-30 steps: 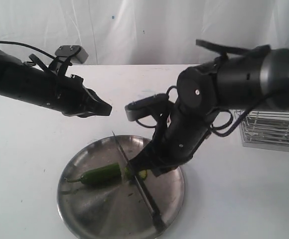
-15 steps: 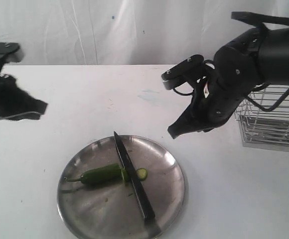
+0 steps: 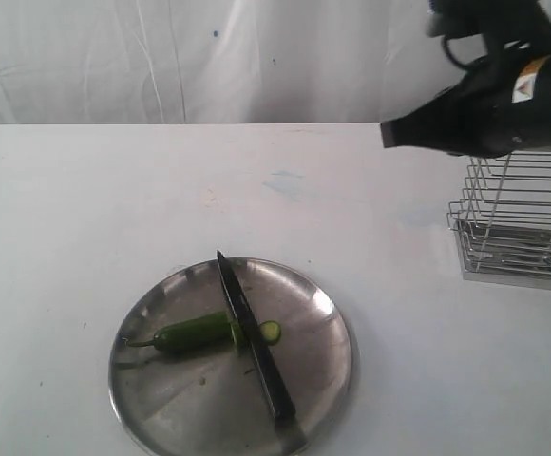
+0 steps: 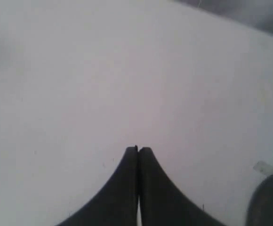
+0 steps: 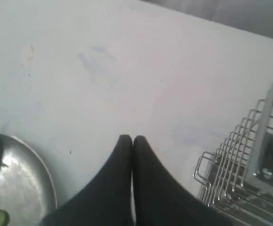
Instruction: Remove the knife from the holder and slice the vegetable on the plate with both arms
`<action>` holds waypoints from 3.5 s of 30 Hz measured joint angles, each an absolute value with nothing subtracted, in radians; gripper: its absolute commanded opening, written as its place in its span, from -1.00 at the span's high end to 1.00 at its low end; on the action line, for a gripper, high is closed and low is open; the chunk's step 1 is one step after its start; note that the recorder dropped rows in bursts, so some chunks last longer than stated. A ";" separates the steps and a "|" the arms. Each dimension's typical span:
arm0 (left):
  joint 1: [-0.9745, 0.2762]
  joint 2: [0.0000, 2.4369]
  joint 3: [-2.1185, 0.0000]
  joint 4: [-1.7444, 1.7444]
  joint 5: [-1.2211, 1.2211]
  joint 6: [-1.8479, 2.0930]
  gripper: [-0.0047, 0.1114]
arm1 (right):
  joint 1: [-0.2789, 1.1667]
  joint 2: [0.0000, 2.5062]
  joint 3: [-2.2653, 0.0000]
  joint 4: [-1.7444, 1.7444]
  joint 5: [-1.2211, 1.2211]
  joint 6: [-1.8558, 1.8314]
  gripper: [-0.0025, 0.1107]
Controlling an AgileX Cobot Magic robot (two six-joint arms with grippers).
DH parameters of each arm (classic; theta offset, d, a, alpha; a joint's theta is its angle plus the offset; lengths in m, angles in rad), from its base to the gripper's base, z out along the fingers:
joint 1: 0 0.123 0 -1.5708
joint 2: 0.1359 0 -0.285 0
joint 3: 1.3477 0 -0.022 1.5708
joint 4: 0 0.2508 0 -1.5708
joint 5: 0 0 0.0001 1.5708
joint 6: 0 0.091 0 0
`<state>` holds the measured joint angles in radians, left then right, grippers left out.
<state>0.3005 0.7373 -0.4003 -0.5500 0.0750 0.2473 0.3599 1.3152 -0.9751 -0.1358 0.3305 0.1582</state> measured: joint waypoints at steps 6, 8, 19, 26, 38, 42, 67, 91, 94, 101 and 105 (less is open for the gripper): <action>0.301 0.507 -0.388 -0.557 0.177 0.245 0.92 | 0.347 1.069 -0.871 -0.136 0.208 0.165 0.96; 0.301 0.476 -0.387 -0.557 0.228 0.245 0.92 | 0.347 1.005 -0.852 -0.133 0.234 0.165 0.96; 0.301 0.447 -0.385 -0.557 0.271 0.245 0.92 | 0.347 0.734 -0.835 -0.111 0.454 0.165 0.96; 0.301 0.447 -0.385 -0.557 0.273 0.245 0.92 | 0.201 0.546 -0.839 -0.178 0.282 0.053 0.96; 0.301 0.447 -0.385 -0.557 0.276 0.245 0.92 | -0.019 0.363 -0.734 -0.062 0.093 -0.079 0.96; 0.301 0.447 -0.385 -0.557 0.276 0.245 0.92 | -0.041 0.198 -0.471 -0.053 0.025 -0.074 0.96; 0.109 0.445 -0.385 -0.557 0.215 0.245 0.92 | -0.098 0.006 -0.005 -0.093 0.336 0.129 0.96; -0.095 0.289 -0.383 -0.188 0.242 0.174 0.92 | -0.098 0.006 -0.005 -0.095 0.336 0.129 0.96; -0.095 0.223 -0.354 0.063 0.262 -0.017 0.92 | -0.098 0.006 -0.005 -0.095 0.336 0.129 0.96; -0.018 0.024 -0.081 0.040 0.237 -0.303 0.92 | -0.098 0.006 -0.005 -0.095 0.336 0.129 0.96; 0.070 0.010 -0.007 0.019 0.229 -0.251 0.92 | -0.098 0.005 -0.005 -0.095 0.338 0.129 0.96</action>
